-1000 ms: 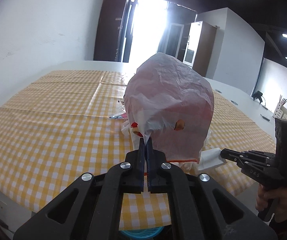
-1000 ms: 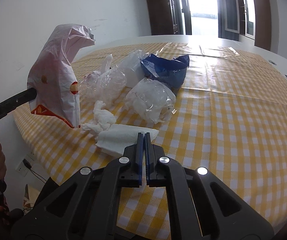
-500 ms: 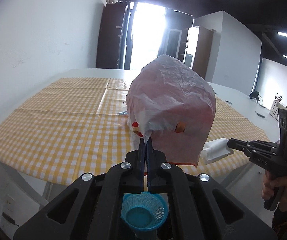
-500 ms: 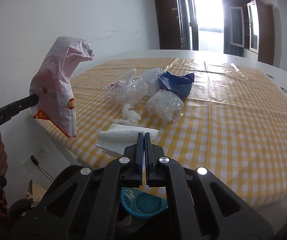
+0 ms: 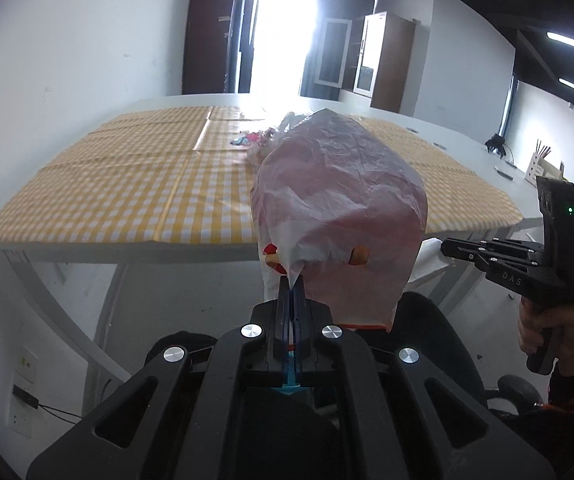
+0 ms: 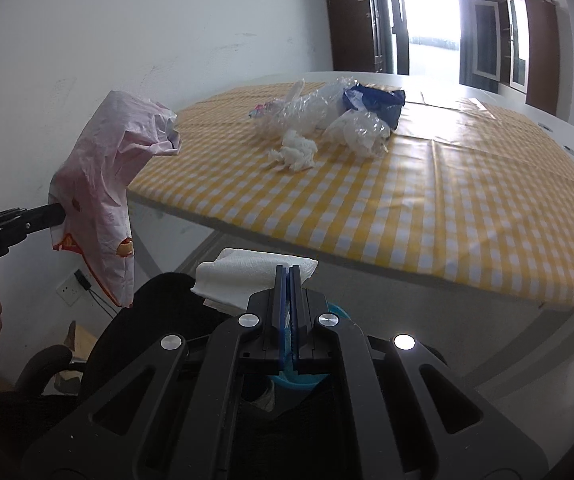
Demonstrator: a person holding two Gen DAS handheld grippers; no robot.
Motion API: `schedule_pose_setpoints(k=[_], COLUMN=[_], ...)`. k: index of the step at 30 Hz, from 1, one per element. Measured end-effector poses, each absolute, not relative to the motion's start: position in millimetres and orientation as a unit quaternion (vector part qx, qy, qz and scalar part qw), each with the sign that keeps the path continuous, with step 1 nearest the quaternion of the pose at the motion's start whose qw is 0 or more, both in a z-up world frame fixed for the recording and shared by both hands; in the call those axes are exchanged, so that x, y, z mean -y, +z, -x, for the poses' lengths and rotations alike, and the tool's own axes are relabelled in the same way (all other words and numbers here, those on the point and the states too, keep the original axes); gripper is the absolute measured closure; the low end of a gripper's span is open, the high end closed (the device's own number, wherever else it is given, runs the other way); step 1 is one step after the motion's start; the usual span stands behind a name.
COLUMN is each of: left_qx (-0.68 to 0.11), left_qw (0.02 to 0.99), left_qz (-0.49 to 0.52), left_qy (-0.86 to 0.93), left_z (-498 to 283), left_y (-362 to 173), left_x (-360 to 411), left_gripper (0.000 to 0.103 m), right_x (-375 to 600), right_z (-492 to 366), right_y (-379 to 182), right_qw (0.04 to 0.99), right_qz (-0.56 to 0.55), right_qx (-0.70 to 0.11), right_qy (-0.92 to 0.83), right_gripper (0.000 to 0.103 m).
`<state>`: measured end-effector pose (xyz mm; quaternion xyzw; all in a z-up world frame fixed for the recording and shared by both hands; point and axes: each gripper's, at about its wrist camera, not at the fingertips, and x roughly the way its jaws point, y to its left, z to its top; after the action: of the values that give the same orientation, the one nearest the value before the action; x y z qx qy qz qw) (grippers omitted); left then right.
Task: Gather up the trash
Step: 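Carry the paper bag with the left gripper while the right gripper carries the napkin to the blue basket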
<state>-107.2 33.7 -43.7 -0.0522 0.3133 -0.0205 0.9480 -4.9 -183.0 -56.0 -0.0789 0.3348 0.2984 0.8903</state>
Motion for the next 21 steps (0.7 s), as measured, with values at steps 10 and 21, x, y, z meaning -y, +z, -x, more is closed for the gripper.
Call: schedule_pose_setpoints(k=[10, 21], left_qx=[-0.405, -0.494], left_qw=[0.911, 0.867], left_qz=[0.069, 0.064], left_qy=[-0.043, -0.019], left_z=[87.8, 32.4], left_y=[-117.9, -209.7], left_x=[-22.7, -26.1], left_gripper=[0.103, 0.103], right_x=[189.3, 177.9], right_z=[-2.5, -42.6], right_y=[-123.8, -209.3], right_qw=[0.87, 0.852], right_qz=[0.067, 0.068], right_qx=[-0.4, -0.466], right_qy=[0.28, 0.228], right_gripper=[0.102, 0.102])
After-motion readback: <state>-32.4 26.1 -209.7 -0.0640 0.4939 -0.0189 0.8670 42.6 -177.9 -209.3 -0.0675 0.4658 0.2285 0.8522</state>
